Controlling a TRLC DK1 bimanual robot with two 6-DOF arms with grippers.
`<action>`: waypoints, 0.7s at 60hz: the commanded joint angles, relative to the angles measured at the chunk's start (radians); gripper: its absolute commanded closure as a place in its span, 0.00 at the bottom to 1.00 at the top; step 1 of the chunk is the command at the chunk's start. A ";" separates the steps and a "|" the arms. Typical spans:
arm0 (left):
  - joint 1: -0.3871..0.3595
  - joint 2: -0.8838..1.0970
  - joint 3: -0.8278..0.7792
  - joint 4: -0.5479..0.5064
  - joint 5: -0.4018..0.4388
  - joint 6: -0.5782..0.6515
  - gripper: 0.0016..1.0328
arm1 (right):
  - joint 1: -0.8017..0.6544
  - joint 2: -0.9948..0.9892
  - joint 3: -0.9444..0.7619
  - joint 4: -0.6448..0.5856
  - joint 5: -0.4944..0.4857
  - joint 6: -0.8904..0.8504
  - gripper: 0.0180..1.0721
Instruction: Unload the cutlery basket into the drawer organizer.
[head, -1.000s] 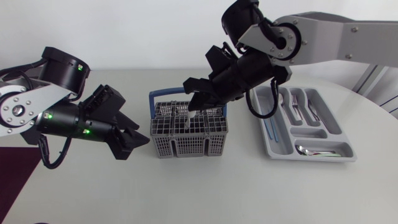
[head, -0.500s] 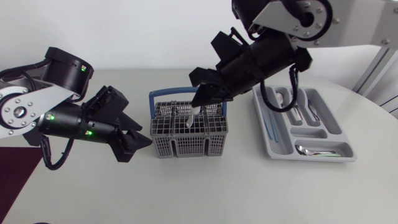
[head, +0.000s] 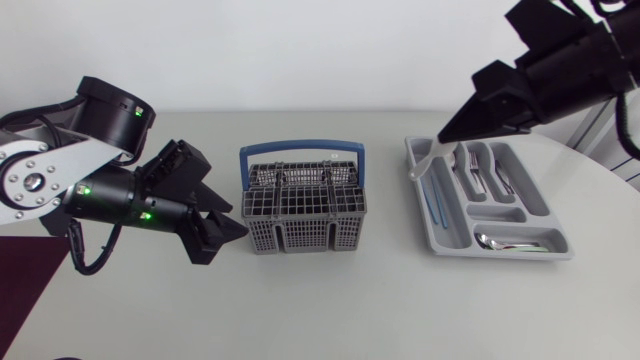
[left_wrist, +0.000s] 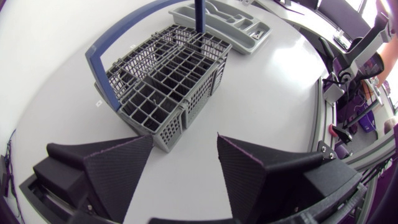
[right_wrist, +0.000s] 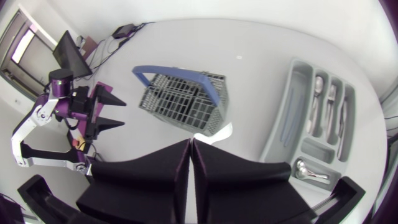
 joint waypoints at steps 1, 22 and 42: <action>-0.007 -0.020 -0.019 -0.009 0.005 0.011 0.12 | -0.048 -0.028 -0.055 -0.034 0.045 -0.066 0.94; -0.018 -0.018 -0.025 -0.009 0.005 0.011 0.12 | -0.276 0.026 -0.281 0.068 0.249 -0.172 0.94; -0.010 -0.021 -0.041 -0.004 0.005 0.017 0.12 | -0.434 0.187 -0.361 0.283 0.384 -0.208 0.94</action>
